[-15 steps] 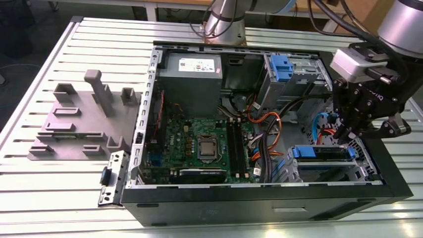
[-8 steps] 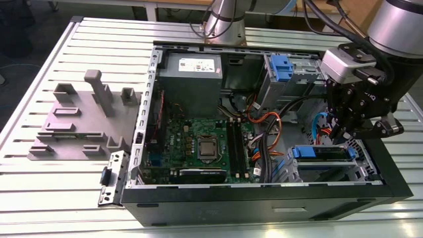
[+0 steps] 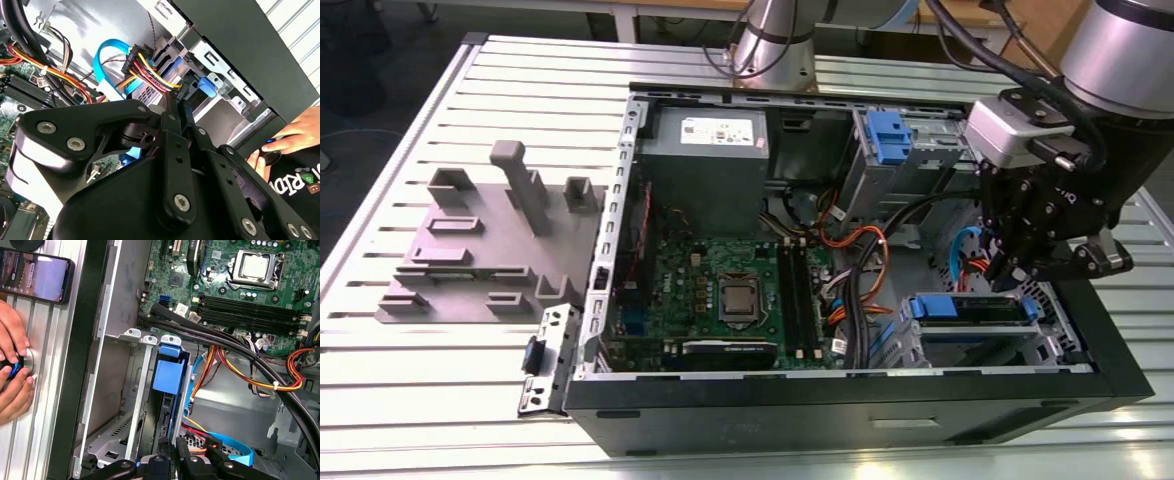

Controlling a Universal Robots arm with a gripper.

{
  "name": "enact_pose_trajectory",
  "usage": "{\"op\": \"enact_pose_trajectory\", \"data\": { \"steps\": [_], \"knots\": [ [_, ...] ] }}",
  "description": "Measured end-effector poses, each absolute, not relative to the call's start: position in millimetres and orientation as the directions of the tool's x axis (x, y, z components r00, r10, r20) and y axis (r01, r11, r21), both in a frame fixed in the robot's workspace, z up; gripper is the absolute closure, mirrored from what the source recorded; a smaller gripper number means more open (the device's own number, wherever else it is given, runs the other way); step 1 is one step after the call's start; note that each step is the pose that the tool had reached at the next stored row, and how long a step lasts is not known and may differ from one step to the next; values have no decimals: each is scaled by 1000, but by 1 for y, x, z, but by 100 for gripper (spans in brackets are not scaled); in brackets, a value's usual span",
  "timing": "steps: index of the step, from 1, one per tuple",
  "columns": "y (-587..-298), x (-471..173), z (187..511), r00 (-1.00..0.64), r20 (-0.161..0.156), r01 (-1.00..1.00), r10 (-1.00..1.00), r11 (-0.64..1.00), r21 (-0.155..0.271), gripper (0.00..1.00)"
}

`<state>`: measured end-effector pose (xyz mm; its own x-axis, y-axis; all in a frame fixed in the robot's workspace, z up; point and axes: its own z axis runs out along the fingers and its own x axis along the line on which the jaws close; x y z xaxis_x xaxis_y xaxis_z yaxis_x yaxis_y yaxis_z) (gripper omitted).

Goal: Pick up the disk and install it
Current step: 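Insert the first disk wire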

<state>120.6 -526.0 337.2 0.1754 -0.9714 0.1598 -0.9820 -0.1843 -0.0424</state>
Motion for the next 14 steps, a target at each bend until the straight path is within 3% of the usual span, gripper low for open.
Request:
{"op": "enact_pose_trajectory", "data": {
  "steps": [14],
  "knots": [
    [-537,118,337,174,128,-982,-976,-182,-54,83]
  ]
}}
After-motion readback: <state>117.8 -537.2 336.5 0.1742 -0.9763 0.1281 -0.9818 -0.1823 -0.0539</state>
